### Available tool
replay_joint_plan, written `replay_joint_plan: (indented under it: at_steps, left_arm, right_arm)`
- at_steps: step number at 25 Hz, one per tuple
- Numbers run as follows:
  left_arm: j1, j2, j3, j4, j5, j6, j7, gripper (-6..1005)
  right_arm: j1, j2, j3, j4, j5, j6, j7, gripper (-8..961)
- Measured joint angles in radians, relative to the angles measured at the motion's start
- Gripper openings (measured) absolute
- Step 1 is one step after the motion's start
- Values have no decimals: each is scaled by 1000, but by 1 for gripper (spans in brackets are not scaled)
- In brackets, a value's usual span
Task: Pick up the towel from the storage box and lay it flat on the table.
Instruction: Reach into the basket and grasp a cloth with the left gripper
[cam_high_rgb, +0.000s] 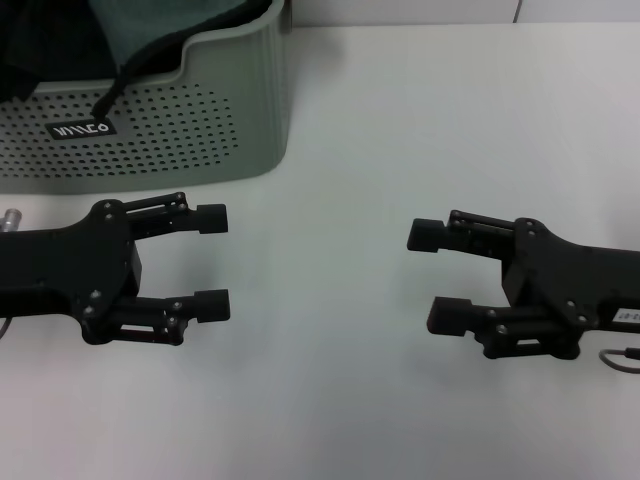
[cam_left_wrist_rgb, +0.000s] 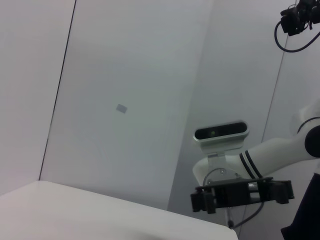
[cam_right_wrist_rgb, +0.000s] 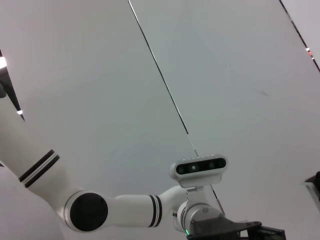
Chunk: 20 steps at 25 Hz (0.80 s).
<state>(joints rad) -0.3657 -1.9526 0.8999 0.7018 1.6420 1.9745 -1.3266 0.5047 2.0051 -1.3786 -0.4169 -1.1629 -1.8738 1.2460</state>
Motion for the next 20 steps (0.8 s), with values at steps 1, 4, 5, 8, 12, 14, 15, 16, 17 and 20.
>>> replay_joint_plan:
  at_steps: [1,4,5,8,12,14,15,16,17,20]
  left_arm:
    - [1,0,0,0,1,0,0,857]
    - [8,-1,-2,3,2,1,3,853]
    - [9,-1,-3,3,2,1,5,852]
    - [10,-2,-4,1,2,1,11,848]
    - [11,-3,-17,3,-6,0,6,842]
    - [7,-6,-63,4,-14,-2,-17,840]
    - [3,-8,-101,5,-16,-4,-35,838]
    - [0,-12,-147,13,-19,-5,-54,837]
    - [-1,-15,-177,20,-20,-6,-65,835]
    - [-1,-57,-342,136,-31,-31,-153,831]
  right_arm:
    - [2,1,0,-3,-2,6,0,832]
    - [10,3,-3,-11,-5,17,0,832]
    - [13,3,-5,-11,-6,18,0,832]
    - [15,4,-6,-11,-7,23,0,832]
    - [15,2,-3,-10,-8,29,-1,832]
    - [15,-1,-2,-5,-8,40,-2,832]
    - [13,-3,-2,-4,-7,41,-2,832]
    - [10,-4,-2,-3,-5,39,-3,832]
    - [8,-5,-1,-2,-4,35,-3,833]
    - [-1,-9,-1,1,-2,38,-5,833]
